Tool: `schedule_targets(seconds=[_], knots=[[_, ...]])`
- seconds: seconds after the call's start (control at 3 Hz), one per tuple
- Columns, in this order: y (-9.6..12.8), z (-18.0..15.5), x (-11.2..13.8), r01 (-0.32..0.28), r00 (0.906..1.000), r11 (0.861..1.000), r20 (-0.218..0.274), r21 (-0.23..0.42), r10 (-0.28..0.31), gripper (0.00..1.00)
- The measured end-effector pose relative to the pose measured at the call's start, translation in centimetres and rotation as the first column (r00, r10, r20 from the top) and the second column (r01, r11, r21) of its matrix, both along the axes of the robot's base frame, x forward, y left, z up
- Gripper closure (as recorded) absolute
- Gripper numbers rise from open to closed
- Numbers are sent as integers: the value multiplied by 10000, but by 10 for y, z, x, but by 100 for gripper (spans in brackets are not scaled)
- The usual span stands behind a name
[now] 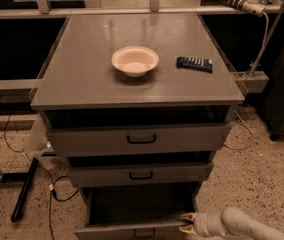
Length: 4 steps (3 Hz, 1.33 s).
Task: Open bottom drawer
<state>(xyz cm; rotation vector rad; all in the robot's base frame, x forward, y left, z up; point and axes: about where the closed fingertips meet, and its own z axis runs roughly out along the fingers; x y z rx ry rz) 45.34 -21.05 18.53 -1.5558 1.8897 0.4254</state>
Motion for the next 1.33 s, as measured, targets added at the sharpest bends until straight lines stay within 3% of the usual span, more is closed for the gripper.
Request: schedule_targets(seconds=[0.33, 0.67, 1.33], knots=[[0, 0, 0, 0, 10000, 10000, 0, 0, 0, 12], [0, 0, 0, 0, 10000, 10000, 0, 0, 0, 13], [0, 0, 0, -1, 10000, 10000, -1, 1, 1, 60]])
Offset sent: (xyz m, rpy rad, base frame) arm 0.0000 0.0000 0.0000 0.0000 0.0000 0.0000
